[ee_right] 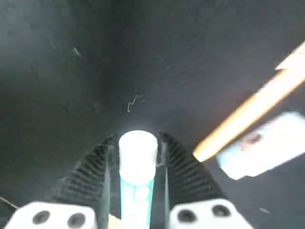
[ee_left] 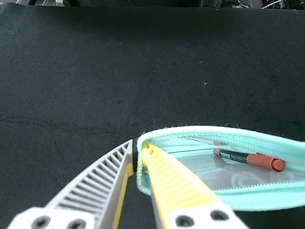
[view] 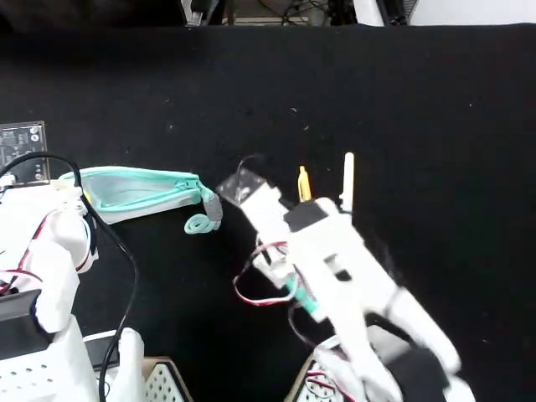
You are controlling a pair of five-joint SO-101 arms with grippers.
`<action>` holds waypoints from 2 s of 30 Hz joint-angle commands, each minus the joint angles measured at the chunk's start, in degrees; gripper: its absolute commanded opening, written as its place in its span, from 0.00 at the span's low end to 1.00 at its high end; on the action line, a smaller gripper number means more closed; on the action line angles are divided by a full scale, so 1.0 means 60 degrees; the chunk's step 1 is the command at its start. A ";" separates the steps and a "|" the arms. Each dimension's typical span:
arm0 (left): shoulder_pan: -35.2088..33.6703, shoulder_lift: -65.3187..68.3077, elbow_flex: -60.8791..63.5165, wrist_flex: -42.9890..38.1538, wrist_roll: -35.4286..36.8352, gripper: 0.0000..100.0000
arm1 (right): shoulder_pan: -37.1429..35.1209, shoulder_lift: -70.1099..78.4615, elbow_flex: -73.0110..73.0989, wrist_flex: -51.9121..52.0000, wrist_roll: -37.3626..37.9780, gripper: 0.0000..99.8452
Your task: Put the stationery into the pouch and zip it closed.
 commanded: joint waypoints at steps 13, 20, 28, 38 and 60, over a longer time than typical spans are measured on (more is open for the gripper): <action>0.0930 0.0161 0.1018 -0.0337 -0.0117 0.03 | -0.2330 -0.6425 -0.2864 -0.3048 -0.0059 0.01; 0.1092 0.0132 0.1121 -0.0337 -0.0088 0.03 | -0.3121 -0.6015 -0.2821 -0.5245 -0.0044 0.01; 0.1092 0.0103 0.1136 -0.0264 -0.0073 0.03 | -0.4249 -0.5399 -0.1795 -0.6989 -0.0059 0.01; 0.1092 0.0059 0.1429 -0.0293 -0.0073 0.03 | -0.4440 -0.4637 -0.0403 -0.9744 -0.0059 0.01; 0.1077 0.0059 0.1429 -0.0293 -0.0073 0.03 | -0.4161 -0.4711 0.2264 -1.0037 -0.0044 0.05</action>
